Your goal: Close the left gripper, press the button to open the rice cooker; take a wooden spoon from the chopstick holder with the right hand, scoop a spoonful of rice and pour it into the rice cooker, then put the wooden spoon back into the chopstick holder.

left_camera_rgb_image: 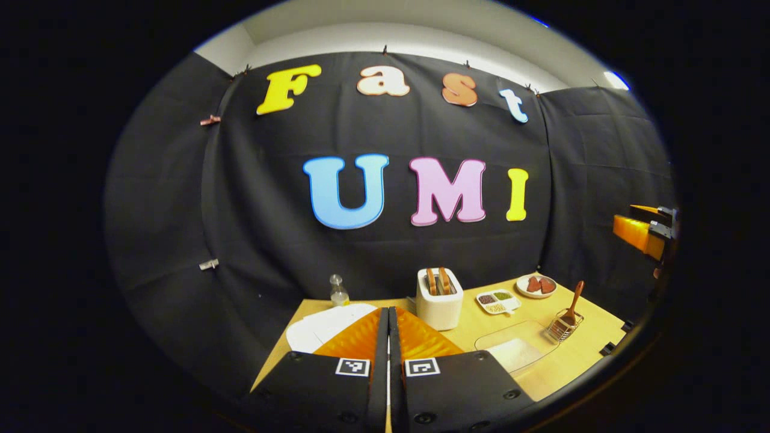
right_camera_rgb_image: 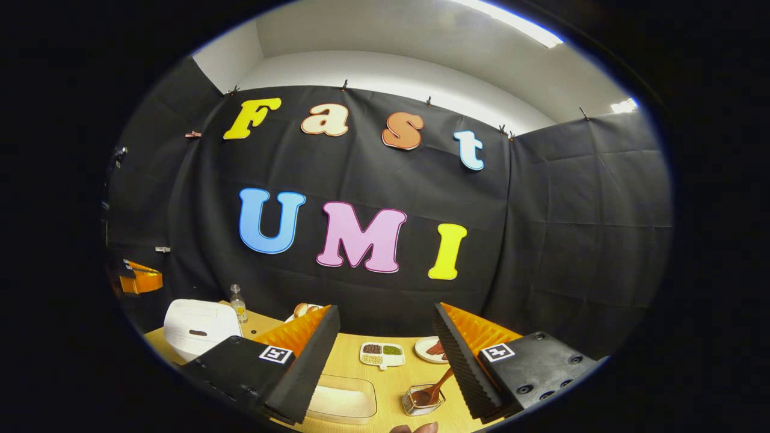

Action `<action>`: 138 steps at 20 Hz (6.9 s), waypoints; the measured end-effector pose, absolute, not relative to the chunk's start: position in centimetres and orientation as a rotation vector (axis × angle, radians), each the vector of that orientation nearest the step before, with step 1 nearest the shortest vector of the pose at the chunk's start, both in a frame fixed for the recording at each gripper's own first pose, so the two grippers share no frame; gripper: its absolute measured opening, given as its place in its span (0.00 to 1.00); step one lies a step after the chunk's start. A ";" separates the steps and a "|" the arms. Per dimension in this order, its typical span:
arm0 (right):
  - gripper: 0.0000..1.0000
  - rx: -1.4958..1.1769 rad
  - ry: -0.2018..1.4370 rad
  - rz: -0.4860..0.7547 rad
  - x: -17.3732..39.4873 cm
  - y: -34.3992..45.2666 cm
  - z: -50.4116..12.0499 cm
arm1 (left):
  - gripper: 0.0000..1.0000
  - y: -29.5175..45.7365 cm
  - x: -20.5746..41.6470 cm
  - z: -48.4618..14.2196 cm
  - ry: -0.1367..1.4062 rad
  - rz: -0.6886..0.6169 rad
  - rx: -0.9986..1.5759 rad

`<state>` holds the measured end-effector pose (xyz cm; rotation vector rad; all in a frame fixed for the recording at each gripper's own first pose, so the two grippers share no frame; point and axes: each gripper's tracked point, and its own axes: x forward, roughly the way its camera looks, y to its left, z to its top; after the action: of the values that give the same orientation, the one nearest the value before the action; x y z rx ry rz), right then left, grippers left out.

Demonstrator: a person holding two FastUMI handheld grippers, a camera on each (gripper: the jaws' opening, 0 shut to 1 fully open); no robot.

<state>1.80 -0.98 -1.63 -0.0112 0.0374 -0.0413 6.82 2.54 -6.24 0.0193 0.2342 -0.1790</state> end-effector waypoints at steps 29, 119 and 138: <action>0.98 -0.015 0.085 -0.128 1.8 -3.8 -3.9 | 0.07 2.6 12.9 -21.5 0.847 -0.331 -0.195; 0.08 0.458 0.717 0.017 8.7 11.6 -36.0 | 0.98 9.1 3.3 -6.8 0.174 0.035 -0.084; 0.08 1.357 0.556 -0.080 9.0 2.0 -30.3 | 0.95 8.7 3.1 -5.6 0.150 0.015 -0.093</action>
<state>9.05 1.96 -30.30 1.3567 0.5560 -0.0798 3.07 8.65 -5.56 -0.0928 0.1498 0.0153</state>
